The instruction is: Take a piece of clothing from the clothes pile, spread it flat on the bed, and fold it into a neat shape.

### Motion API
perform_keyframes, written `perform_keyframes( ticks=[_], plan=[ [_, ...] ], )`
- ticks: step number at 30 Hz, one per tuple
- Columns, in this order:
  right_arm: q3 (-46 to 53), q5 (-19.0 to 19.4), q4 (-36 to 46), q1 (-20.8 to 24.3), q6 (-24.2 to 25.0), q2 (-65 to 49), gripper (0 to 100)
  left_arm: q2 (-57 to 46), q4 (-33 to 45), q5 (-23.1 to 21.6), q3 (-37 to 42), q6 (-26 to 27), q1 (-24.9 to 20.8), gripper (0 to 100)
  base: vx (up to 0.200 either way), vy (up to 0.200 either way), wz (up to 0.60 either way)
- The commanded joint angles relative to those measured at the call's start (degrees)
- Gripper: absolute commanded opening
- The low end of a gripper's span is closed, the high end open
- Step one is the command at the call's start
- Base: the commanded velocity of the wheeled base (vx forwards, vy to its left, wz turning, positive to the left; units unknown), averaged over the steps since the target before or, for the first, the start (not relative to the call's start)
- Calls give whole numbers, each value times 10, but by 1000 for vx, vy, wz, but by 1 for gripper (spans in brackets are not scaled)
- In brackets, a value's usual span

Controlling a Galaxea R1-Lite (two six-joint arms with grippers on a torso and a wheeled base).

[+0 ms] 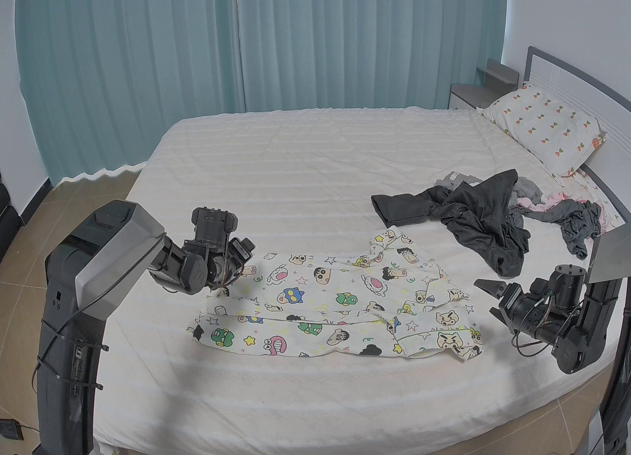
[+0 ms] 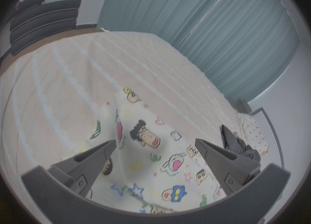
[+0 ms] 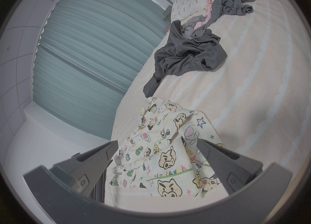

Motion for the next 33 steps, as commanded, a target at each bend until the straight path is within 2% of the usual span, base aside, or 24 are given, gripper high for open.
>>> perform_keyframes(
  ticks=[1, 7, 16, 21, 26, 33],
  plan=[
    [5, 0, -5, 0, 0, 2, 100, -66, 40, -65, 97, 17, 3, 100, 0, 0, 0],
    [7, 0, -6, 0, 0, 3, 100, -75, 41, -63, 169, 73, -18, 100, 0, 0, 0],
    [8, -1, -5, 0, -1, 5, 100, -77, 41, -51, 184, 75, -39, 100, 0, 0, 0],
    [10, -1, -6, 0, -1, 5, 100, -97, 35, -19, 182, 75, -41, 100, 0, 0, 0],
    [12, -1, -6, 0, -1, 4, 100, -125, 40, -21, 193, 71, -47, 100, 0, 0, 0],
    [13, -5, -6, 11, -1, 4, 100, -123, 39, -21, 211, 68, -93, 100, 0, 0, 0]
  ],
)
